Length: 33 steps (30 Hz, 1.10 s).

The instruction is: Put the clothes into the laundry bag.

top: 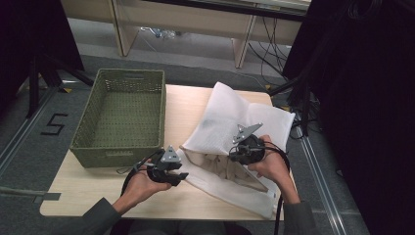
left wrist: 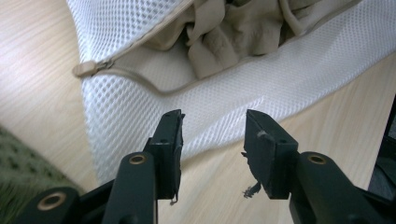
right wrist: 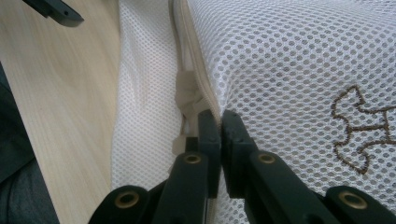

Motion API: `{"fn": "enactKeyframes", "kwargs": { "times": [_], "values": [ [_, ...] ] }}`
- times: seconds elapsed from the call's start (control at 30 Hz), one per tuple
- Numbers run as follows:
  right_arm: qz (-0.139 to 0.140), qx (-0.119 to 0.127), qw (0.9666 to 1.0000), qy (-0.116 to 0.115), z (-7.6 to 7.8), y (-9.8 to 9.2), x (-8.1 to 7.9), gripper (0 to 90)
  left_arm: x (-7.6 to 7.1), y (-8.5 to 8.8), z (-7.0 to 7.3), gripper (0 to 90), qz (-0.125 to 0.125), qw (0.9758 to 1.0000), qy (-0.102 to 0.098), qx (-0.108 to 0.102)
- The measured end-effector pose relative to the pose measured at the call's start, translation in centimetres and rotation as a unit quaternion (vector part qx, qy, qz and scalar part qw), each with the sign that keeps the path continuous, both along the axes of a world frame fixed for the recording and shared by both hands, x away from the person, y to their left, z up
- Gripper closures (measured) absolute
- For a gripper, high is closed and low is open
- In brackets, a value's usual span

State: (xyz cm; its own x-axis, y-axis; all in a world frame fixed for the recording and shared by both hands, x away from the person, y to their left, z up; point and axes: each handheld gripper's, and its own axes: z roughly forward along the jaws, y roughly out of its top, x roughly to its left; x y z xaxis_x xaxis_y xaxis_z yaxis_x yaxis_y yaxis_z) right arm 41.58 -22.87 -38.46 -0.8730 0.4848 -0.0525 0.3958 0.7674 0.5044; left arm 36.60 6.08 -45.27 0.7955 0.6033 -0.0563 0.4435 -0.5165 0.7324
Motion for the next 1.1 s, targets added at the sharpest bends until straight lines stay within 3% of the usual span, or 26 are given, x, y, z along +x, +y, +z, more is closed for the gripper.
{"fn": "enactKeyframes", "kwargs": {
  "times": [0.27, 0.63, 0.83, 1.1],
  "values": [
    [0.005, -0.008, 1.0, 0.002, -0.5, 0.1, -0.1, 88.7, -0.4, 1.6, 0.1, 55.1, 0.019, 0.9998, 0.002, -0.004],
    [0.005, -0.016, 0.9998, 0.013, -1.5, -0.2, -0.5, 88.7, -1.3, 2.7, 0.2, 49.3, 0.018, 0.9998, 0.01, -0.008],
    [0.003, -0.028, 0.9993, 0.024, -2.5, -0.3, -0.8, 88.7, -1.9, 3.5, 0.1, 45.5, 0.02, 0.9997, 0.013, 0.0],
    [0.0, -0.031, 0.9991, 0.028, -3.3, -0.9, -1.2, 88.7, -2.4, 4.6, 0.1, 43.0, 0.031, 0.9993, 0.019, -0.003]
  ]
}}
